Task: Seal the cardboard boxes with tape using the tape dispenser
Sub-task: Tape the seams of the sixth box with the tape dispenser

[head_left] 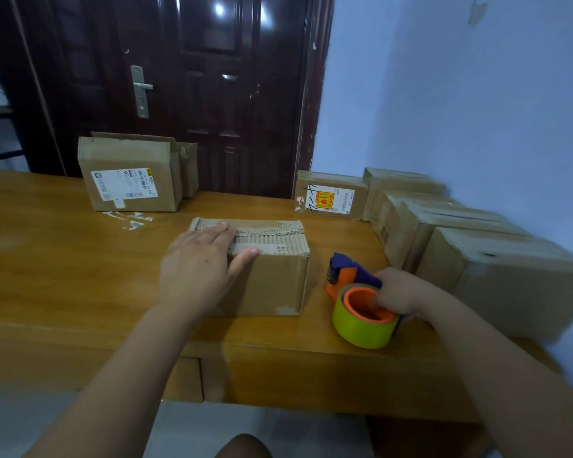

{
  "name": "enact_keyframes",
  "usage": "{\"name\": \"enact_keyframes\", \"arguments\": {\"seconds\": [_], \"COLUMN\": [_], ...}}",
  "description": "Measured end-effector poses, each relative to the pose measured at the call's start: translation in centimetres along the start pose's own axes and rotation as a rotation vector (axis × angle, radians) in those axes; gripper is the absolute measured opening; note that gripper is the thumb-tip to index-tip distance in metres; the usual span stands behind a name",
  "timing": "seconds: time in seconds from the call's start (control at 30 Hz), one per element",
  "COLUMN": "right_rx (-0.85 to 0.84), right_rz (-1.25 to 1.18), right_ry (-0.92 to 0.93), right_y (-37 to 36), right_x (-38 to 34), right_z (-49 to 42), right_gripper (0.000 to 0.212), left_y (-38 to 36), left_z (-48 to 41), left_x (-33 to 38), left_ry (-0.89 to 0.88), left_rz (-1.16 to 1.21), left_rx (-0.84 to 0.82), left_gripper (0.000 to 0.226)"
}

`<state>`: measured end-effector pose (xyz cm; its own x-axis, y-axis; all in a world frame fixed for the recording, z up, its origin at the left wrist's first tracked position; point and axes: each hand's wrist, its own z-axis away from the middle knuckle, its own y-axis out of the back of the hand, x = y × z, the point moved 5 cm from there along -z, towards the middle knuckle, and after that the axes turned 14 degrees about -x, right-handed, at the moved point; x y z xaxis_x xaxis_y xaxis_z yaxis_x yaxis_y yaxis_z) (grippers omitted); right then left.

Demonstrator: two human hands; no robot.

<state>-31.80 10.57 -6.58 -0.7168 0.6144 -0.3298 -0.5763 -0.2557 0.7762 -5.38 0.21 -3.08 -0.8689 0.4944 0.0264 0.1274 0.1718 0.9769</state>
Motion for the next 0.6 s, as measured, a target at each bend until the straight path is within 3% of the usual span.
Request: {"name": "enact_keyframes", "arguments": {"seconds": [0.07, 0.23, 0.33, 0.43, 0.6], "right_rx": [-0.043, -0.072, -0.080, -0.118, 0.016], "right_rz": [-0.232, -0.904, -1.082, -1.253, -1.298], "right_ry": [0.063, 0.327, 0.468, 0.572, 0.652], "right_y": [-0.5, -0.8, -0.2, 0.8, 4.1], "right_x": [0.7, 0.9, 0.2, -0.5, -1.9], "right_z": [-0.1, 0.0, 0.2, 1.0, 3.0], "right_gripper": [0.021, 0.016, 0.020, 0.039, 0.022], "left_y": [-0.1, 0.0, 0.1, 0.2, 0.3], "left_z": [0.0, -0.2, -0.2, -0.6, -0.9], "left_x": [-0.1, 0.1, 0.7, 2.3, 6.6], "left_ry": [0.000, 0.008, -0.009, -0.061, -0.186], "left_rz": [0.006, -0.012, 0.006, 0.024, 0.032], "left_rx": [0.005, -0.019, -0.033, -0.036, 0.008], "left_gripper": [0.085, 0.082, 0.081, 0.079, 0.070]}}
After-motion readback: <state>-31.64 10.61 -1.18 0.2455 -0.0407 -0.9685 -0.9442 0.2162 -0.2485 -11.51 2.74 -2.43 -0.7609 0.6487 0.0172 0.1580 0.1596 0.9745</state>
